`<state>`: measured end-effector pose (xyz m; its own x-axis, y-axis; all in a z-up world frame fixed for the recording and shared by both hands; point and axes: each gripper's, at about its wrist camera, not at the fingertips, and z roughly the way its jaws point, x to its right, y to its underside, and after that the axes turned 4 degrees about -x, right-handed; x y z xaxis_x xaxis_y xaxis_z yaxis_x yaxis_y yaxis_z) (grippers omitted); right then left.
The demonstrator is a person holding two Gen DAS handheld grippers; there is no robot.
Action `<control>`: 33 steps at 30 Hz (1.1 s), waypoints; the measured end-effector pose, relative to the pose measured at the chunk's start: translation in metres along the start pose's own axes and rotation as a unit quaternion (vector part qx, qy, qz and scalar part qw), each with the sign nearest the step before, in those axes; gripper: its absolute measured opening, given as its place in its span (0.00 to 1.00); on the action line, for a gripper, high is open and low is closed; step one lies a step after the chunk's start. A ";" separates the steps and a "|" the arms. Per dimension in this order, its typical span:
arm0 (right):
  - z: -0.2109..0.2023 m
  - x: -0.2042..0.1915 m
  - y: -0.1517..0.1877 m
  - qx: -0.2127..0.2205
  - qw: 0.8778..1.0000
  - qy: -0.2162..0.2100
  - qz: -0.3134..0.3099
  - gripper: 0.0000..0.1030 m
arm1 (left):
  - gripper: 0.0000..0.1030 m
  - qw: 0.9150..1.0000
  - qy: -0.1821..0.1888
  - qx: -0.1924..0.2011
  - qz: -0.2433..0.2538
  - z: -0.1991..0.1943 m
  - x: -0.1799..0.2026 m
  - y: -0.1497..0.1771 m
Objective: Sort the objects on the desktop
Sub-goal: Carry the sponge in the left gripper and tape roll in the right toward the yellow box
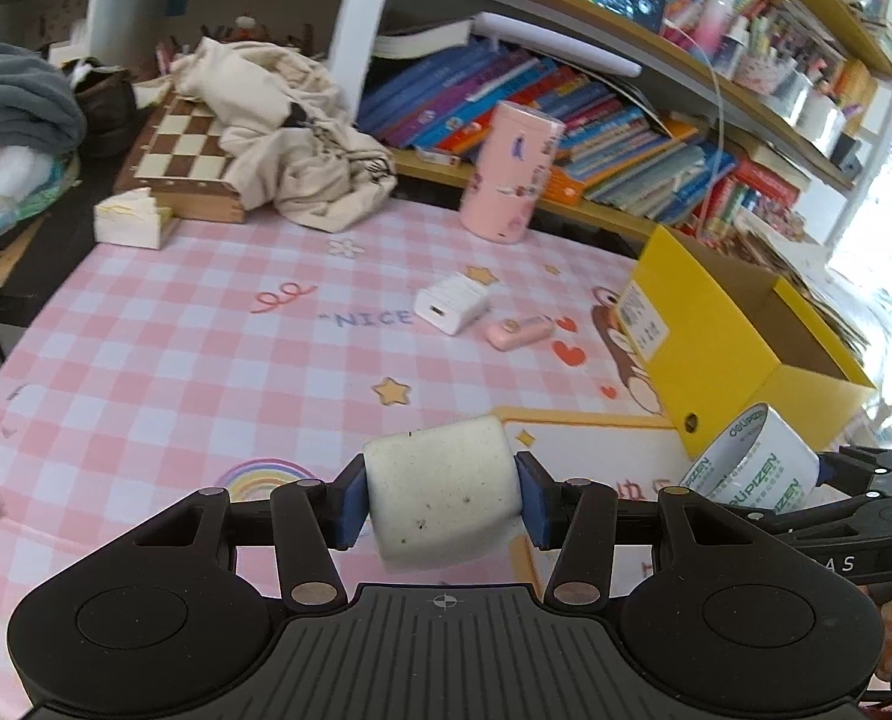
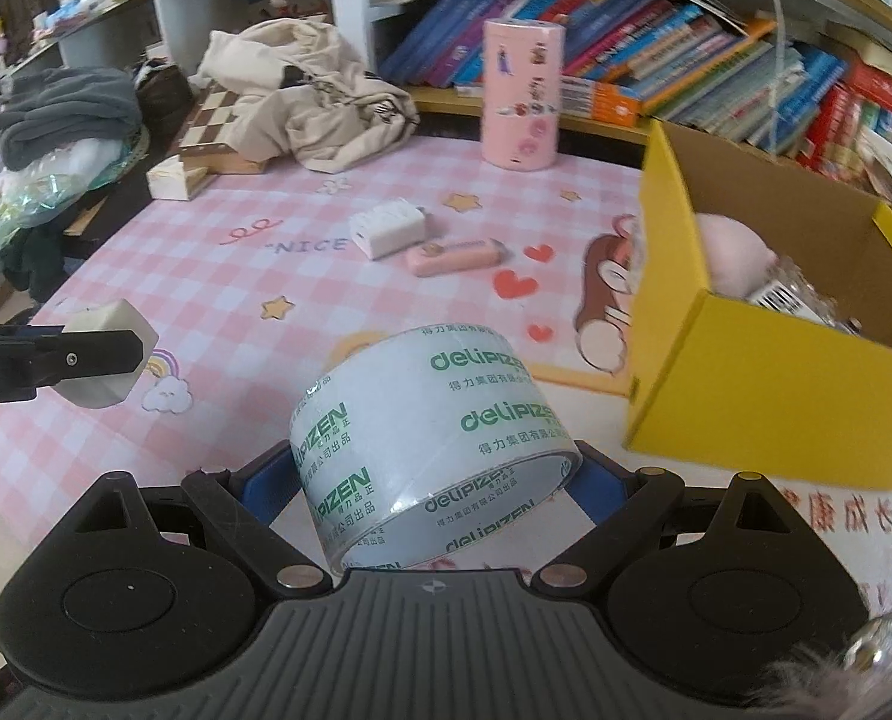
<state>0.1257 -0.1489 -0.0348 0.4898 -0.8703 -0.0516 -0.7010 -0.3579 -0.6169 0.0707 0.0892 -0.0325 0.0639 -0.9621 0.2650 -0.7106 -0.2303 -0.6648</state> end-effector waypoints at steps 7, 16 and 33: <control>-0.014 0.022 0.021 -0.007 0.999 0.030 0.037 0.90 | 0.47 0.999 0.032 -0.019 0.027 0.012 0.024 0.003; -0.033 0.052 0.043 -0.003 0.994 0.064 0.084 0.90 | 0.47 0.995 0.067 -0.034 0.068 0.025 0.058 0.003; -0.050 0.100 0.057 -0.001 0.989 0.089 0.122 0.90 | 0.46 0.990 0.087 -0.044 0.102 0.044 0.107 -0.004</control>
